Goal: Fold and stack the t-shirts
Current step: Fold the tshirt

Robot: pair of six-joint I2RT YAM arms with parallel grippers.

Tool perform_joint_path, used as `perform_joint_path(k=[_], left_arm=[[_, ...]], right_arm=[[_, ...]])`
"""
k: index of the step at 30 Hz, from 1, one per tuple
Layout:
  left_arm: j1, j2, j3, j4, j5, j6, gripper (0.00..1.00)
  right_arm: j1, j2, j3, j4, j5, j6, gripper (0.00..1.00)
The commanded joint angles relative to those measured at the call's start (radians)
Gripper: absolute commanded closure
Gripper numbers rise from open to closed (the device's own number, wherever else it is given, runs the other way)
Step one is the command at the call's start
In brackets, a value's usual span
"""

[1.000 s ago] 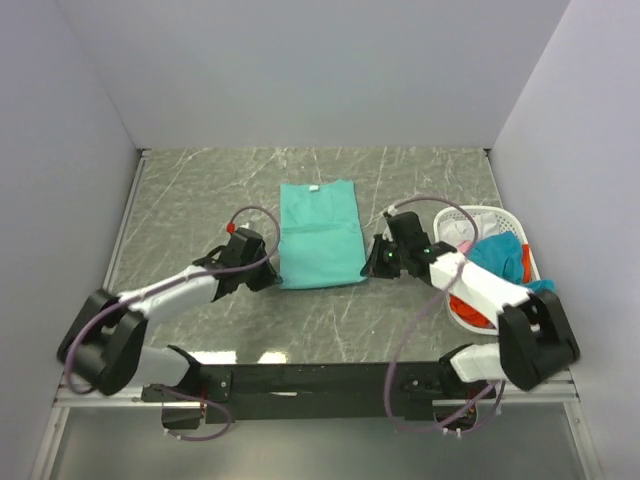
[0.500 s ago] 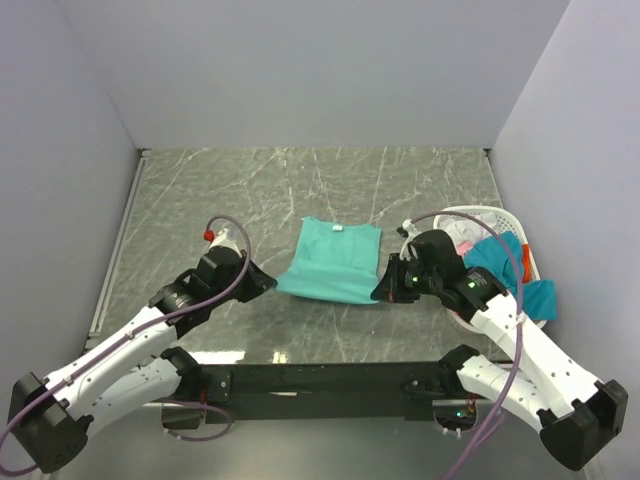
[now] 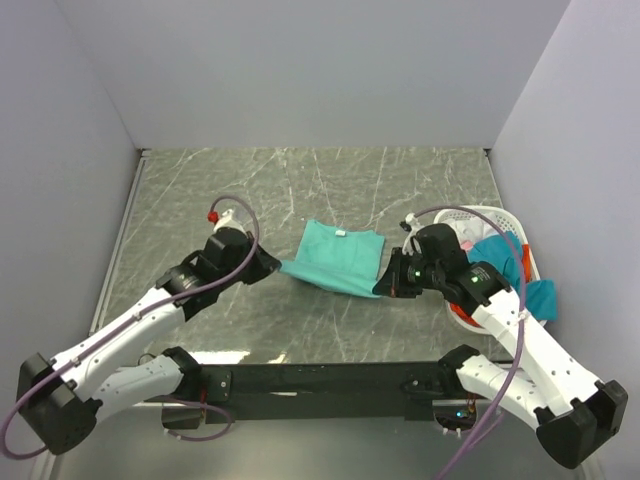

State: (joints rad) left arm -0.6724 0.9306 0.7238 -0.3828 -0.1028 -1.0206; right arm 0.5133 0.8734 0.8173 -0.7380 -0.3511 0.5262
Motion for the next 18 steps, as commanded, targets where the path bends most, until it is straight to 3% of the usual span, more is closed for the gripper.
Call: perform_joint_path(k=[1, 9, 18], left_arm=[[0.004, 0.065, 0.101, 0.019, -0.095, 0.05, 0.99], [0.026, 0.25, 0.238, 0.041, -0.13, 0.102, 0.99], [0.125, 0.402, 0.347, 0.108, -0.032, 0.154, 0.99]], right_arm=[[-0.03, 0.013, 0.06, 0.003, 0.032, -0.028, 1.0], [-0.105, 0.079, 0.111, 0.022, 0.018, -0.072, 1.0], [-0.219, 0.197, 0.158, 0.112, -0.092, -0.104, 1.0]])
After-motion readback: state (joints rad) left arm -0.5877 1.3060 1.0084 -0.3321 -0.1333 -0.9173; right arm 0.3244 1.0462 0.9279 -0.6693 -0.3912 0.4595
